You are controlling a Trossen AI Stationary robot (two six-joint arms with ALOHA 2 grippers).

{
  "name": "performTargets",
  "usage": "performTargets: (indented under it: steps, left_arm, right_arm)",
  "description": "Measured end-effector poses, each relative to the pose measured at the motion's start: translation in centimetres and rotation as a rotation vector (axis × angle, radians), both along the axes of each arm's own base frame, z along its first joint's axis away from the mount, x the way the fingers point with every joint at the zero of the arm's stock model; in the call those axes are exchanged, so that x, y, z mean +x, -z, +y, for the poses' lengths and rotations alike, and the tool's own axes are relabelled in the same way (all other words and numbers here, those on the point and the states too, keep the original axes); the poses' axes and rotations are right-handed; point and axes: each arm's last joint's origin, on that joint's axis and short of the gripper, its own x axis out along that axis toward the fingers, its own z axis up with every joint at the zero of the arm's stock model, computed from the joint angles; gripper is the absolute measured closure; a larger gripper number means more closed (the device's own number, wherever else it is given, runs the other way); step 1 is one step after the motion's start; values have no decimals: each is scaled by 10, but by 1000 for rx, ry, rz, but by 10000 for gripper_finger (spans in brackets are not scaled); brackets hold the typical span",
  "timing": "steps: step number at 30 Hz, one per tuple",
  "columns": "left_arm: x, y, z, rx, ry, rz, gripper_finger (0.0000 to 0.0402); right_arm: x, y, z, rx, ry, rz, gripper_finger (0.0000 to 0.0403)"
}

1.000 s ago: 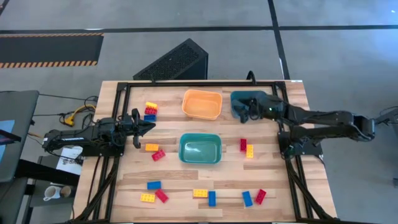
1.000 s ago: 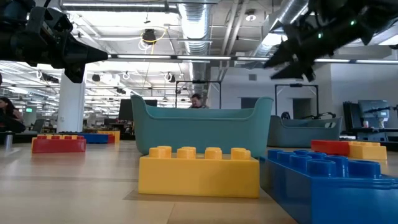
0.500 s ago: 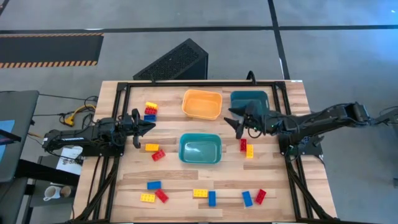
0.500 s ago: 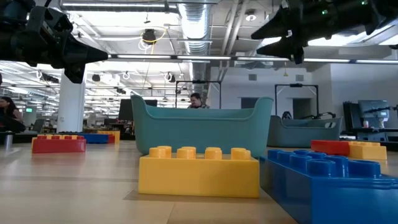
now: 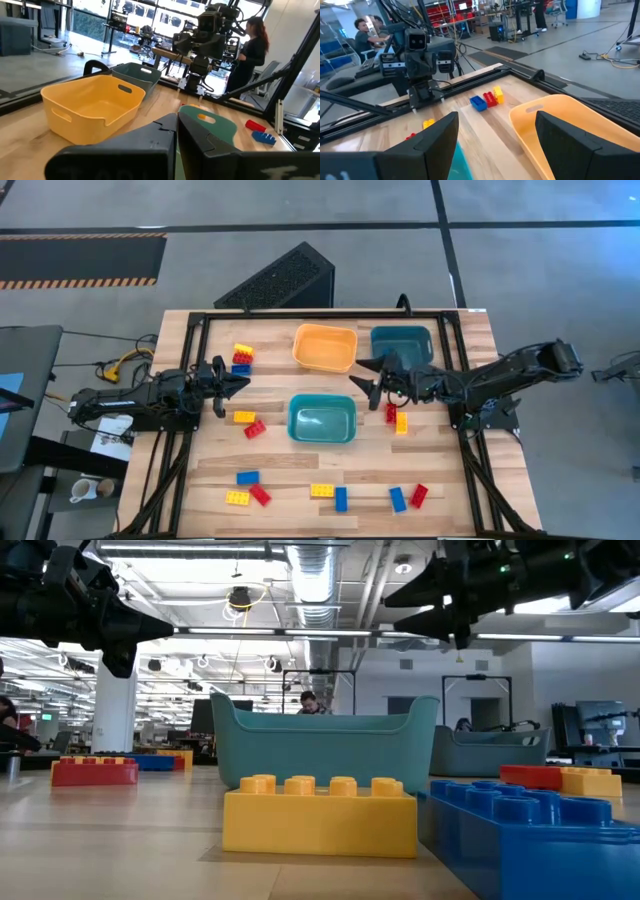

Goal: Sort & place blocks by color
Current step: Put the yellow game piece into the yellow bin

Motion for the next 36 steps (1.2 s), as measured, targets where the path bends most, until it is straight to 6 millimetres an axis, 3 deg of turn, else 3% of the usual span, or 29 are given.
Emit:
performTargets:
  steps: [36]
  left_arm:
    - [0, 0, 0, 57, -3, 11, 402]
  right_arm:
    - [1, -3, 1, -17, -25, -32, 117]
